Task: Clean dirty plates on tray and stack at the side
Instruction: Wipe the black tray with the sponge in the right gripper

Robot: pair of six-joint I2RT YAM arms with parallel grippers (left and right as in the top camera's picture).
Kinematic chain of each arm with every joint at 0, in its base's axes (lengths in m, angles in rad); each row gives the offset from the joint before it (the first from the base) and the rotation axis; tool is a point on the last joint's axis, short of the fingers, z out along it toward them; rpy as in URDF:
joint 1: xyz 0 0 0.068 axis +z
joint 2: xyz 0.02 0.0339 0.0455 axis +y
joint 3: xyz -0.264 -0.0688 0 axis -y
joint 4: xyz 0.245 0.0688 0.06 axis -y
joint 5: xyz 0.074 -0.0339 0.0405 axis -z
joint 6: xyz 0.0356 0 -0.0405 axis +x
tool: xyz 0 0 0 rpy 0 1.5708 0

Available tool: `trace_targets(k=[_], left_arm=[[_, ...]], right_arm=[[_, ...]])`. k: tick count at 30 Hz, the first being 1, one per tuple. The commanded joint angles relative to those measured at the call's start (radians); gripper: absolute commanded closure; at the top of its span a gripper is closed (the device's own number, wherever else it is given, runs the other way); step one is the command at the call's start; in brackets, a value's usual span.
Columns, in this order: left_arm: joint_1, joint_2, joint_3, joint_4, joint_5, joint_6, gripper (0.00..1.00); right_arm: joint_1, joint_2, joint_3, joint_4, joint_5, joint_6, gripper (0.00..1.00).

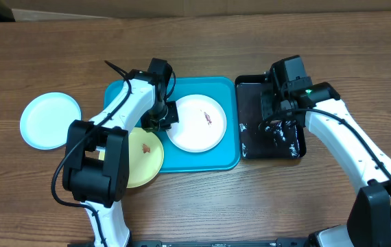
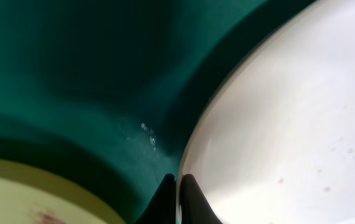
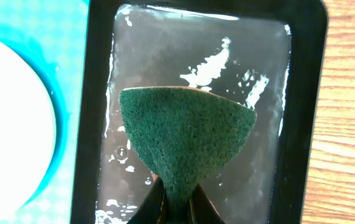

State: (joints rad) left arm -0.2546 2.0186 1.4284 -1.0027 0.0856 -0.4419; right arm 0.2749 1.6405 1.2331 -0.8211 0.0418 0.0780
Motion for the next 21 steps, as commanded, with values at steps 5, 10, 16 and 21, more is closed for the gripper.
trace_targets(k=[5,10,16,21], left_arm=[[0.001,0.014,0.101,-0.058,-0.034,0.046,0.96],[0.001,0.014,0.111,-0.068,-0.033,0.045,0.93],[-0.008,0.014,0.111,-0.069,-0.033,0.045,0.94],[-0.023,0.014,0.11,-0.071,-0.033,0.045,0.95]], right_arm=[[-0.007,-0.034,0.032,-0.031,0.009,-0.003,0.96],[-0.007,-0.034,0.032,-0.03,-0.016,-0.001,0.96],[-0.007,-0.03,0.031,-0.031,-0.088,0.001,0.96],[-0.007,-0.028,0.032,-0.03,-0.088,0.0,0.96]])
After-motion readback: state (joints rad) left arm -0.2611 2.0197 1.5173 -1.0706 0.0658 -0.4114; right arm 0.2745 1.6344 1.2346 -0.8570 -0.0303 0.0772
